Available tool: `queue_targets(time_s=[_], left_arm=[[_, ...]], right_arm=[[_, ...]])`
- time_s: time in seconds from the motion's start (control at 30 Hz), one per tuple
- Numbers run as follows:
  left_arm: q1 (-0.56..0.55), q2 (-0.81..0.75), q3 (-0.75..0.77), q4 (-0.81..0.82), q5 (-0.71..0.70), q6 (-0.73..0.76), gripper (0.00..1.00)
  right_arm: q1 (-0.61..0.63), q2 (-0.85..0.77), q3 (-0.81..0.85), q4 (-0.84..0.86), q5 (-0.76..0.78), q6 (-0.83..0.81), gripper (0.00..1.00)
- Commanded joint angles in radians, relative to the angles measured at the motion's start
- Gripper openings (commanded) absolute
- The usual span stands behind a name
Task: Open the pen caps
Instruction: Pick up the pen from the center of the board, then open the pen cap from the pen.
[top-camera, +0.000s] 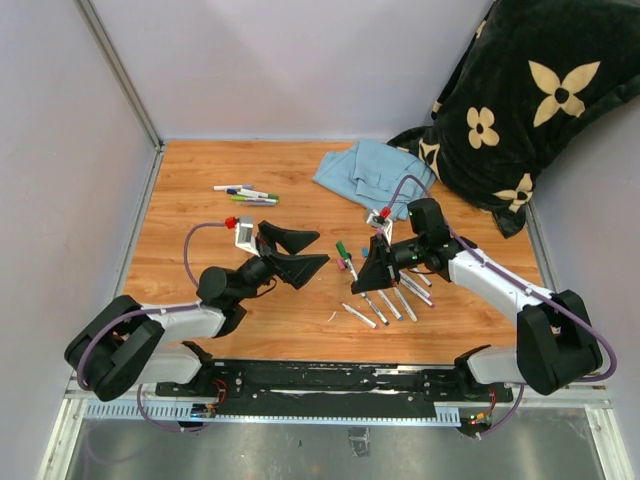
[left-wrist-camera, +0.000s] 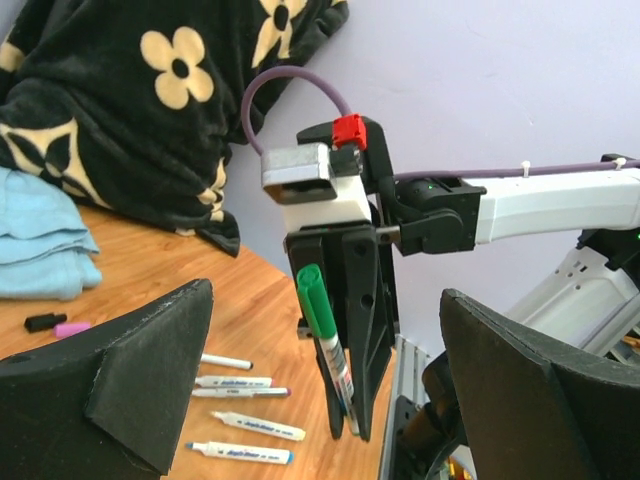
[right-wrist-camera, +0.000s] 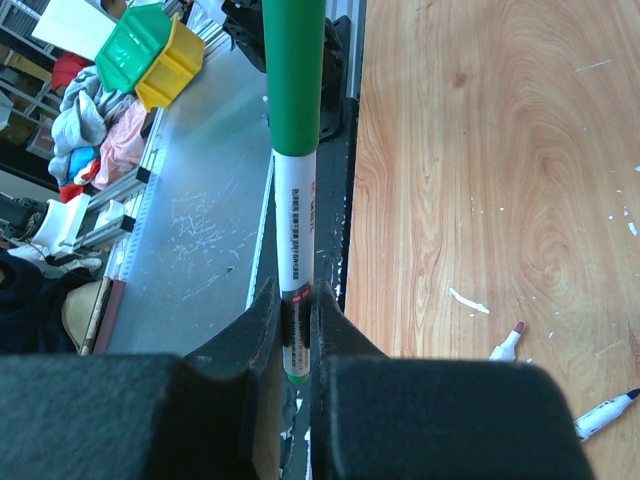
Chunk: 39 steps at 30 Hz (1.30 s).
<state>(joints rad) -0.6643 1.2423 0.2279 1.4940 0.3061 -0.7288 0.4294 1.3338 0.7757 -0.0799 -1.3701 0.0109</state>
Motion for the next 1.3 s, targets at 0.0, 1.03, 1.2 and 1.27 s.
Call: queue_targets(time_s=[0.0,1.03,1.2,1.27], left_arm=[[0.006,0.047,0.082,0.038,0.056,0.019,0.99],[0.003,0.304,0.214,0.279,0.234,-0.272,0.53],[0.003,0.284,0.214,0.279,0.238,-0.279,0.37],[0.003,0.285,0.215,0.279,0.241,-0.279,0.25]], right_arm=[[0.018,0.001,0.024,-0.004,-0.039,-0.019,0.03],[0.023,0.01,0.025,-0.009,-0.035,-0.022,0.03],[0.022,0.008,0.025,-0.011,-0.034,-0.025,0.03],[0.024,0.008,0.026,-0.011,-0.034,-0.025,0.04]])
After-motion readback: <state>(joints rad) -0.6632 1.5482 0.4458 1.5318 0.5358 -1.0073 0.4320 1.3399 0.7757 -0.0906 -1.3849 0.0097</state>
